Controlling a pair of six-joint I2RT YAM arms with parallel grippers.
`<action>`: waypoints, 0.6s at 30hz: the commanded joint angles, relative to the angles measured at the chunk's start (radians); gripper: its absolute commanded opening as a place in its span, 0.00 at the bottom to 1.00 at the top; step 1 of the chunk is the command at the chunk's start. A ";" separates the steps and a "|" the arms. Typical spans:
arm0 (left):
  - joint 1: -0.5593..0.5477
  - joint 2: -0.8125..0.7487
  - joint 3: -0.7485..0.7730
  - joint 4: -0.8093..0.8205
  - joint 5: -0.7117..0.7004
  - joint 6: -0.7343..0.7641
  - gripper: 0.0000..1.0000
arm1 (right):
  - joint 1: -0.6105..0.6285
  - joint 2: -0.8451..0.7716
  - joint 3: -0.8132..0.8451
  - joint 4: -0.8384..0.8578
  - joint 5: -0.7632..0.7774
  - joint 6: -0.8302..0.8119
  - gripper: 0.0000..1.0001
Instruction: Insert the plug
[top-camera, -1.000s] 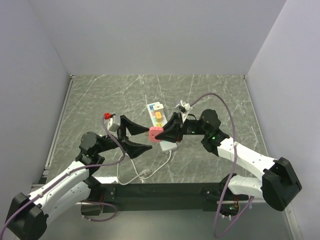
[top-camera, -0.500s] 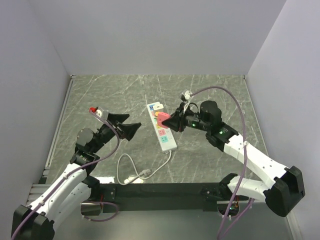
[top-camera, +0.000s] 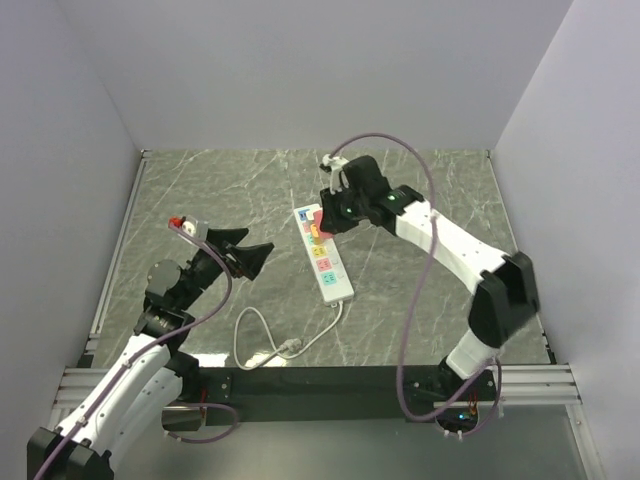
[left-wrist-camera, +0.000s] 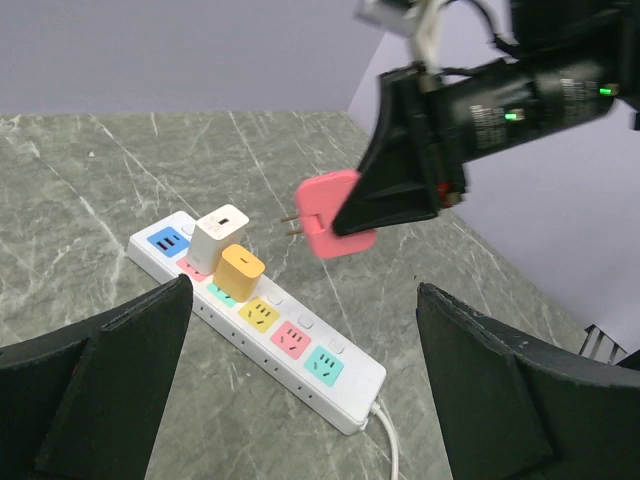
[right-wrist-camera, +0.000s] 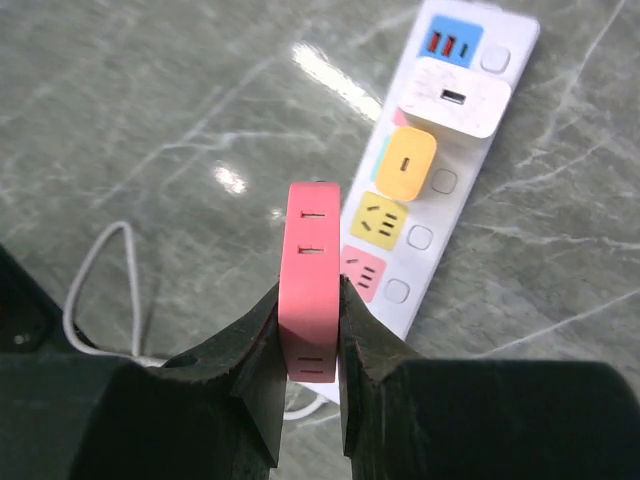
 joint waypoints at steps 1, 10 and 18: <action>0.016 -0.039 -0.009 -0.004 0.002 0.007 1.00 | 0.000 0.107 0.151 -0.201 0.046 -0.039 0.00; 0.039 -0.068 -0.023 -0.004 0.031 -0.004 1.00 | 0.010 0.347 0.427 -0.511 0.090 -0.095 0.00; 0.057 -0.059 -0.025 0.007 0.071 -0.015 0.99 | 0.010 0.420 0.495 -0.623 0.064 -0.113 0.00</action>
